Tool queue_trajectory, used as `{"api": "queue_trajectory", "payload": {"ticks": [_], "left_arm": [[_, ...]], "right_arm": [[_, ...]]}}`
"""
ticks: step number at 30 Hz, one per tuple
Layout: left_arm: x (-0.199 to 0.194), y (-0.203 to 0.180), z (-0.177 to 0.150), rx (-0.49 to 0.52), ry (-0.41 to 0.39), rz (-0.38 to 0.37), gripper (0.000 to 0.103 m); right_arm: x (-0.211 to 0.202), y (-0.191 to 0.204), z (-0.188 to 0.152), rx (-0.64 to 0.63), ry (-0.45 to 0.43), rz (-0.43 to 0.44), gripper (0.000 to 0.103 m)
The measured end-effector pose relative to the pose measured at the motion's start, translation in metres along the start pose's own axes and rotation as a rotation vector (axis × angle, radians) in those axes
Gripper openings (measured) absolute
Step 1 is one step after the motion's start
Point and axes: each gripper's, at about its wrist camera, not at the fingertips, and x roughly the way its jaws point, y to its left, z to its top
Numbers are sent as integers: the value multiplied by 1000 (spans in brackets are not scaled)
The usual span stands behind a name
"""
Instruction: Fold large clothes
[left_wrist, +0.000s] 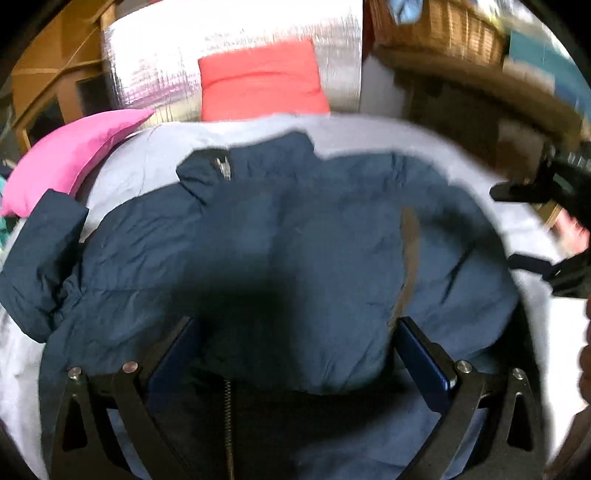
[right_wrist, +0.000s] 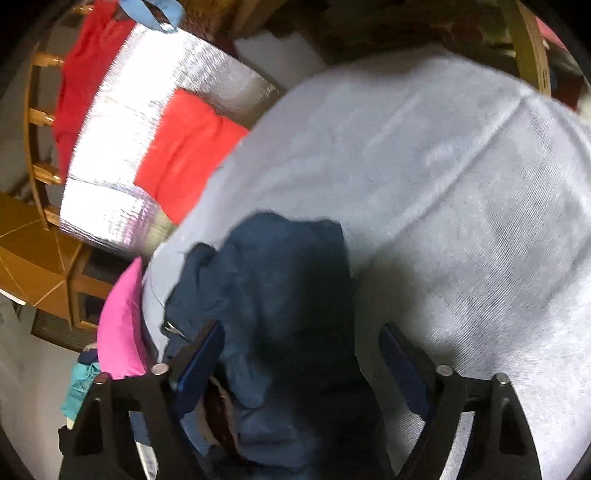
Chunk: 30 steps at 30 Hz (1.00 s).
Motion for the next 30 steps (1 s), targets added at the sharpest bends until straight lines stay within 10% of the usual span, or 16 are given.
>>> {"api": "queue_trajectory", "payload": {"ticks": [3, 7, 10, 20, 22, 30], "left_arm": [[6, 5, -1, -14, 1, -1, 99], [2, 21, 4, -41, -20, -13, 51], [1, 48, 8, -106, -14, -64, 37], [-39, 168, -1, -310, -13, -157, 48], [-43, 189, -9, -339, -3, -130, 60], [-71, 287, -44, -582, -51, -104, 70]], "right_arm": [[27, -5, -8, -5, 80, -23, 63], [44, -7, -16, -24, 118, -53, 43], [35, -2, -19, -38, 78, -39, 38], [28, 14, -26, -104, 37, -84, 42], [27, 20, -26, -101, 15, -114, 63], [-17, 70, -51, -307, -238, -119, 74]]}}
